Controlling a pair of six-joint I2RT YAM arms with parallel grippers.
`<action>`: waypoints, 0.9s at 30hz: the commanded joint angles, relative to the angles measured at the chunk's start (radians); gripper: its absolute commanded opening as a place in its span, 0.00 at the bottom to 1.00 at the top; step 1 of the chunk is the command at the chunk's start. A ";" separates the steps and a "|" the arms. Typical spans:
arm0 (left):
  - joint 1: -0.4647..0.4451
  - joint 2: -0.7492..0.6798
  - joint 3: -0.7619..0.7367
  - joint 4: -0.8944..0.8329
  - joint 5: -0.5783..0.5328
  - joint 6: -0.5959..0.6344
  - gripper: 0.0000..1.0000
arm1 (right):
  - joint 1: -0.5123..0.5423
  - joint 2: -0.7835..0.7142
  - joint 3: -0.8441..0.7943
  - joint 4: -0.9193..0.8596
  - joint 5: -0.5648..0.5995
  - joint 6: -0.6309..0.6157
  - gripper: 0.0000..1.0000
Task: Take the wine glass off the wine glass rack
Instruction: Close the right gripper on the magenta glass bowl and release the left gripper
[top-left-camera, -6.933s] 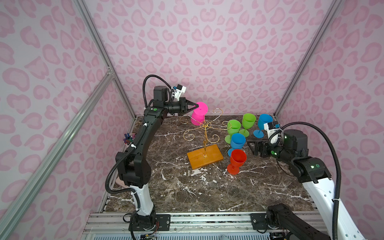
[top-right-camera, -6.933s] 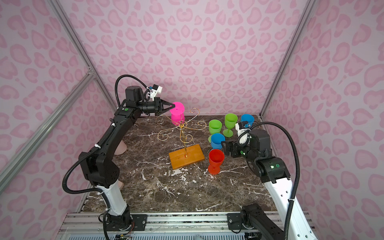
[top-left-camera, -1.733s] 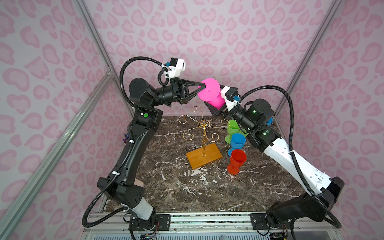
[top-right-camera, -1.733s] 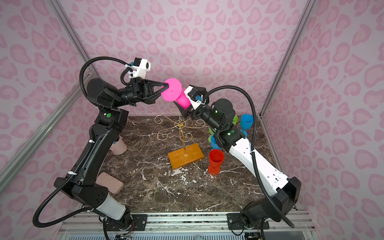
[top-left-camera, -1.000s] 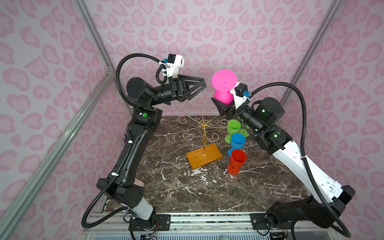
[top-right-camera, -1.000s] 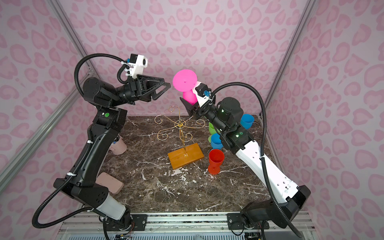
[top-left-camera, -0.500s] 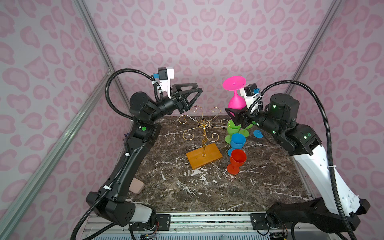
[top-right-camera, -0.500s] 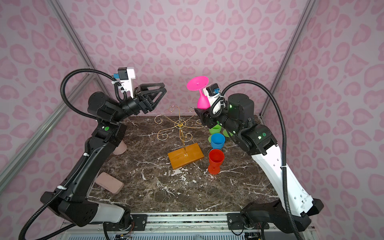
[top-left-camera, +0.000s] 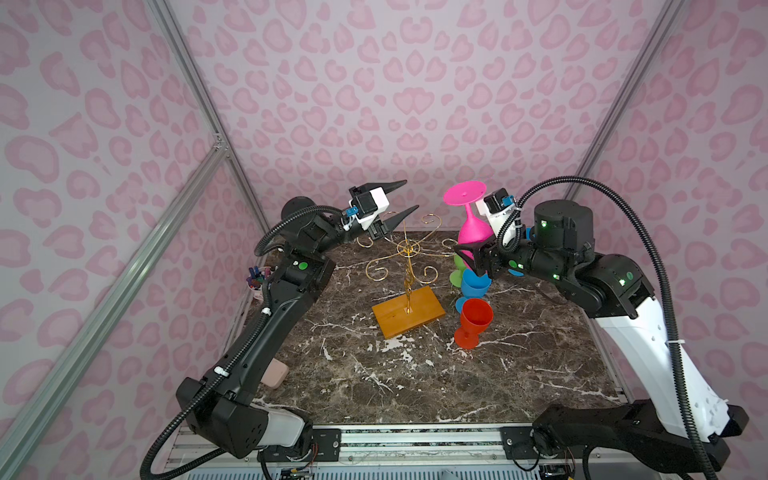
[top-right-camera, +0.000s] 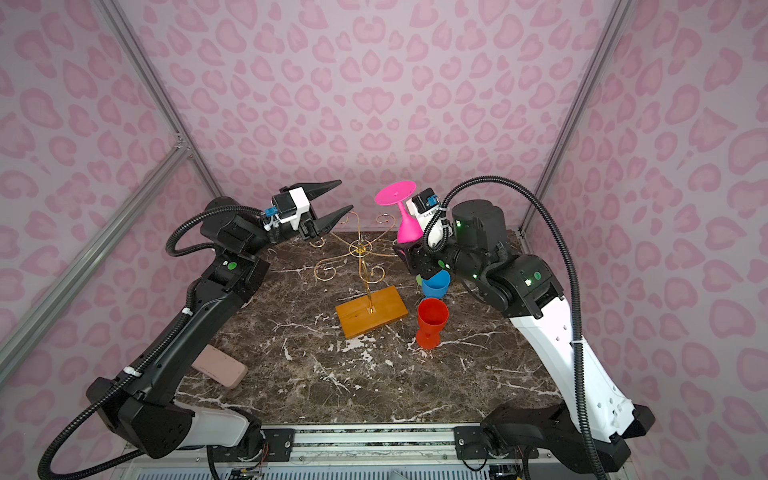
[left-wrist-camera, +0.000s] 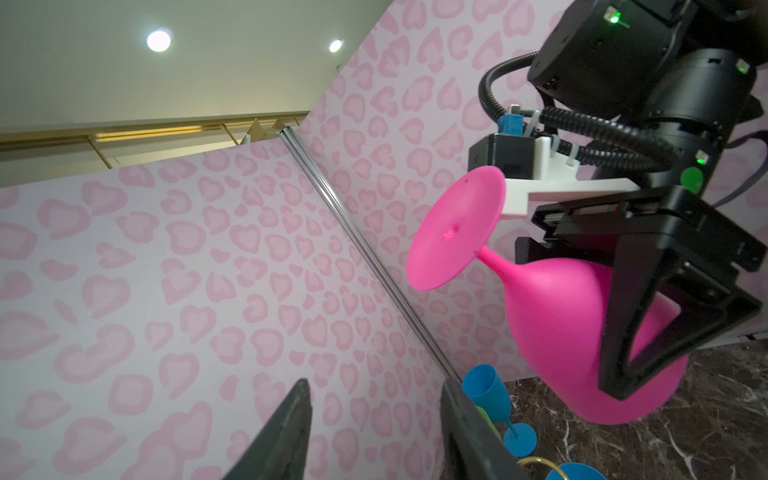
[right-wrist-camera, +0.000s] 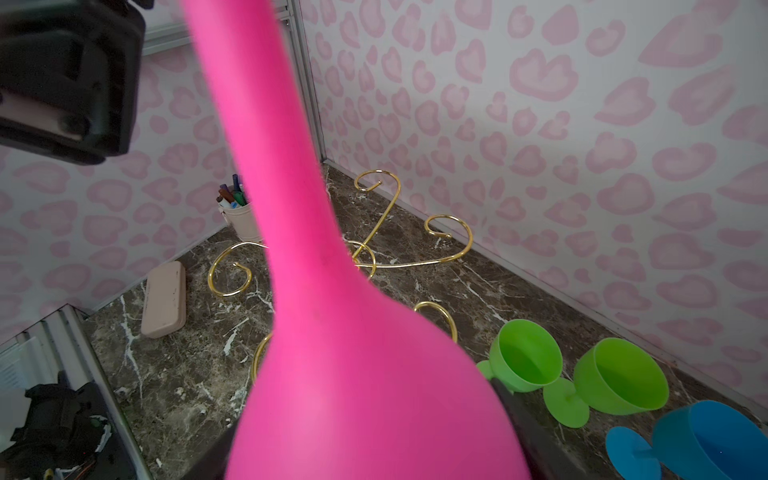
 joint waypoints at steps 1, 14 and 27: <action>-0.008 -0.008 -0.013 0.011 0.047 0.155 0.50 | 0.011 0.013 -0.011 0.006 -0.030 0.021 0.54; -0.018 -0.022 -0.048 -0.001 0.080 0.232 0.46 | 0.059 0.080 -0.014 0.062 -0.061 0.052 0.52; -0.020 -0.033 -0.069 -0.005 0.071 0.275 0.37 | 0.104 0.139 -0.021 0.096 -0.081 0.081 0.51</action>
